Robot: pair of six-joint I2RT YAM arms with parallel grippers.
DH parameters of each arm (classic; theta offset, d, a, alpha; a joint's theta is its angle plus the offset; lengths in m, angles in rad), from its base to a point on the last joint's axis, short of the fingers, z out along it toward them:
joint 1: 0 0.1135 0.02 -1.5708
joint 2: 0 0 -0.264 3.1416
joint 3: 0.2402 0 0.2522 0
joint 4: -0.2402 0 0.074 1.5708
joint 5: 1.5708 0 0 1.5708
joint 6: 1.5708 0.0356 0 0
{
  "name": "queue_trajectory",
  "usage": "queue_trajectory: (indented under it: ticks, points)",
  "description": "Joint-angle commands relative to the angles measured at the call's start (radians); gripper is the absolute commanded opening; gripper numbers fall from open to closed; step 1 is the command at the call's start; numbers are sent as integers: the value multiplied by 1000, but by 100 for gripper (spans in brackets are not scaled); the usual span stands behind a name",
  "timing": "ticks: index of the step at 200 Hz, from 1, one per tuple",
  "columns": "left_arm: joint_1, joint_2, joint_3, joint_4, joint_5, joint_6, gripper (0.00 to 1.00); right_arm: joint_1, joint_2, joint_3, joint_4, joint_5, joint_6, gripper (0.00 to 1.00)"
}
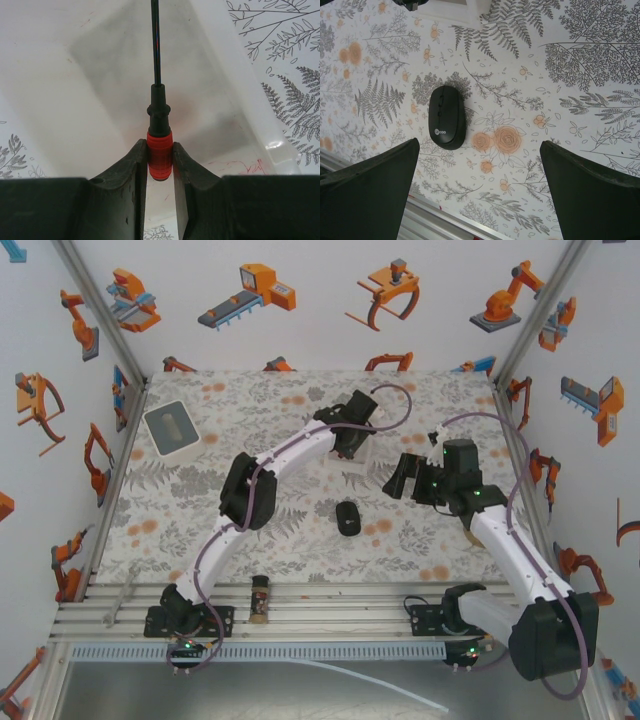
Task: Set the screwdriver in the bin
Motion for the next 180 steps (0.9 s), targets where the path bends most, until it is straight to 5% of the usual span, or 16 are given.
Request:
queue_trajectory:
  ticks: [1, 180]
  points:
    - [7, 24, 35, -22, 2, 14, 25, 5, -8, 1, -27, 8, -22, 99]
    - [16, 70, 99, -72, 19, -28, 37, 6, -5, -22, -15, 13, -24, 99]
